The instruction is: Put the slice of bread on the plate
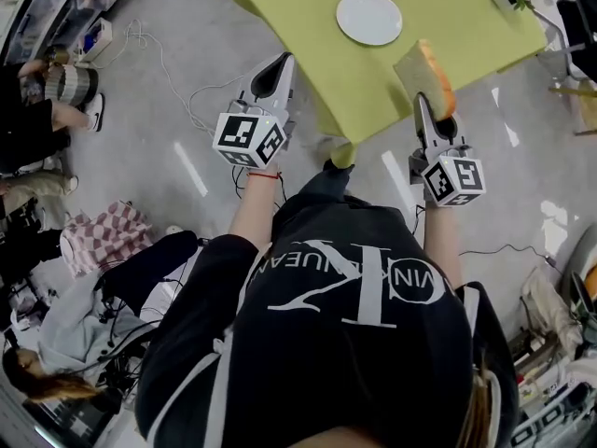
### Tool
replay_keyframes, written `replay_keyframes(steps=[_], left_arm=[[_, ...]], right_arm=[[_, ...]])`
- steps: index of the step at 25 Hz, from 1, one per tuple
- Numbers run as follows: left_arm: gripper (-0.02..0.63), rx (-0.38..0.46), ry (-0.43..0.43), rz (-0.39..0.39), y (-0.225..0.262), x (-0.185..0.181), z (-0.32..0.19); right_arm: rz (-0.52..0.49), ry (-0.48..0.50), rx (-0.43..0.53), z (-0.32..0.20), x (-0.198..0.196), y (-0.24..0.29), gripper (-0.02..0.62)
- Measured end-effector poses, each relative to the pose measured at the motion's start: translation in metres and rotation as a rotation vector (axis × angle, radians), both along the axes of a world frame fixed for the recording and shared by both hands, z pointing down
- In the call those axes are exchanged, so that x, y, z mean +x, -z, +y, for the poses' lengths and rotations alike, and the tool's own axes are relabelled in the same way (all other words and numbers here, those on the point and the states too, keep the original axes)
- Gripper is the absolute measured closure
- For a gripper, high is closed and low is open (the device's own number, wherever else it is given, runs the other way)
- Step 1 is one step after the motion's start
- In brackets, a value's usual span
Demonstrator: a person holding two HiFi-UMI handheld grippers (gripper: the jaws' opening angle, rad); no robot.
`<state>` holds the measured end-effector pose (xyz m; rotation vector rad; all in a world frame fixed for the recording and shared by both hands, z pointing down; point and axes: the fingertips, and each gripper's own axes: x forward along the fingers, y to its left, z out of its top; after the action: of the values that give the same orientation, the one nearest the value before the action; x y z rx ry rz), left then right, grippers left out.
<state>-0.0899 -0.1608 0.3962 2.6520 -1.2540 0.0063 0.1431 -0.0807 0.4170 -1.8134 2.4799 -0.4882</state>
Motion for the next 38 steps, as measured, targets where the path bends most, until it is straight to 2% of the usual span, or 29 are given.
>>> replay_keyframes(steps=[7, 11, 21, 26, 38], left_arm=[[0.595, -0.008, -0.042, 0.013, -0.006, 0.02, -0.041], [0.595, -0.007, -0.041, 0.022, -0.007, 0.012, -0.058], [0.595, -0.037, -0.021, 0.021, -0.021, 0.015, -0.07], [0.595, -0.034, 0.03, 0.02, -0.016, 0.015, -0.091], [0.595, -0.062, 0.102, 0.024, -0.025, 0.027, -0.12]], right_arm=[[0.012, -0.01, -0.019, -0.034, 0.008, -0.001, 0.499], [0.007, -0.01, -0.019, -0.049, 0.0, 0.002, 0.499], [-0.001, 0.054, -0.053, -0.071, -0.006, -0.009, 0.499], [-0.01, 0.111, -0.065, -0.1, -0.003, -0.011, 0.499], [-0.034, 0.322, -0.108, -0.153, -0.026, -0.015, 0.499]])
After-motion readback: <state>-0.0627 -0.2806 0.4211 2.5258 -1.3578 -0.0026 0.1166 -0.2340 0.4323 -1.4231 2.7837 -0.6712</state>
